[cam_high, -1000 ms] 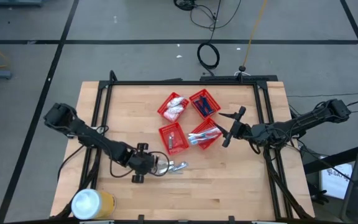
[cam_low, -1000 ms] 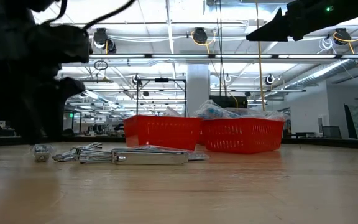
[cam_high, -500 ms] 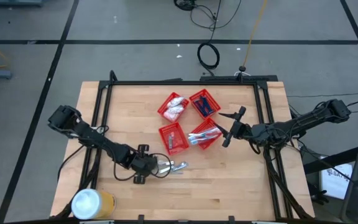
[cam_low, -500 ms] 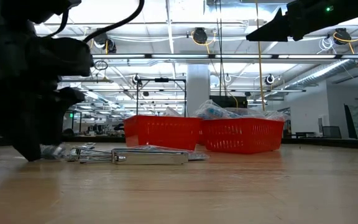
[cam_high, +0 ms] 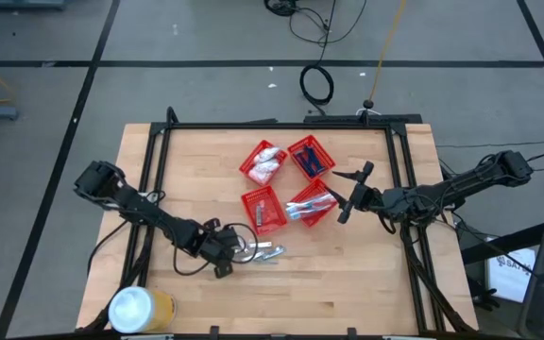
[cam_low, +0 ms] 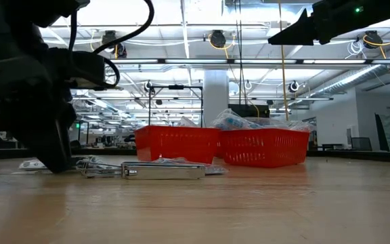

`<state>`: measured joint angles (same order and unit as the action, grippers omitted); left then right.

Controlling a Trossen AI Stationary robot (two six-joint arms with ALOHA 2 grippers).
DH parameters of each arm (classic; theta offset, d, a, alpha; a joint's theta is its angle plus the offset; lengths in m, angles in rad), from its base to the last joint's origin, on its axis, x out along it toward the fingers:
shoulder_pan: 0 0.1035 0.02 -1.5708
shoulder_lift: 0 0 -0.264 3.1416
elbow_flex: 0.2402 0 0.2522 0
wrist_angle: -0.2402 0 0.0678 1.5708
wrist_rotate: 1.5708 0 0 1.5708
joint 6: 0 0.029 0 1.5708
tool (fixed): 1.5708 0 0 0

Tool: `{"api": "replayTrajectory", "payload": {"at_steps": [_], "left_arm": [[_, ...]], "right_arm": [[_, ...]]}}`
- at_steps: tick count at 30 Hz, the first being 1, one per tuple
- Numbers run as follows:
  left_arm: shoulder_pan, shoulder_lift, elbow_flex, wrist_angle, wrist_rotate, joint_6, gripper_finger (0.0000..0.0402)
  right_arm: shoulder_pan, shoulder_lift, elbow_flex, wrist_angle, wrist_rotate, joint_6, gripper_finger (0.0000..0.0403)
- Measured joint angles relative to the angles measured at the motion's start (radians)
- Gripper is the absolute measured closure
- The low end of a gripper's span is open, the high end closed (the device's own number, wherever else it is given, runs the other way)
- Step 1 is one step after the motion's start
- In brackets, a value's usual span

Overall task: Pick & Place Travel size toiletries
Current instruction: Put the silver nail cutter into the bottom left red bin

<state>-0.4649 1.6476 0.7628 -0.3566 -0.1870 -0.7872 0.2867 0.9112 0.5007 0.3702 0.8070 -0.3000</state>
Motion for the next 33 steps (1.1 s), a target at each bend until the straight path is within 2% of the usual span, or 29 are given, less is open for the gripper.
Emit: {"api": "replayTrajectory", "payload": {"at_steps": [4, 9, 15, 18, 24, 27, 33], "left_arm": [[0.001, 0.003, -0.002, 0.029, -0.053, 0.122, 0.0243], [0.001, 0.004, -0.003, 0.029, -0.098, 0.025, 0.0243], [0.001, 0.003, -0.003, 0.029, -0.075, 0.0, 0.0248], [0.001, 0.003, -0.003, 0.029, -0.073, 0.001, 0.0276], [0.001, 0.001, -0.002, 0.031, -0.07, 0.007, 0.0374], [0.001, -0.005, -0.002, 0.03, -0.054, 0.033, 0.0377], [-0.005, -0.04, -0.004, 0.005, -0.031, 0.064, 0.0349]], "right_arm": [[0.0, 0.0, 0.0, 0.0, 0.0, 0.0, 0.019], [0.0, 0.0, 0.0, 0.0, 0.0, 0.0, 0.019], [0.0, 0.0, 0.0, 0.0, 0.0, 0.0, 0.019], [0.0, 0.0, 0.0, 0.0, 0.0, 0.0, 0.019], [0.0, 0.0, 0.0, 0.0, 0.0, 0.0, 0.019], [0.0, 0.0, 0.0, 0.0, 0.0, 0.0, 0.019], [0.0, 0.0, 0.0, 0.003, 0.0, 0.0, 0.019]]}}
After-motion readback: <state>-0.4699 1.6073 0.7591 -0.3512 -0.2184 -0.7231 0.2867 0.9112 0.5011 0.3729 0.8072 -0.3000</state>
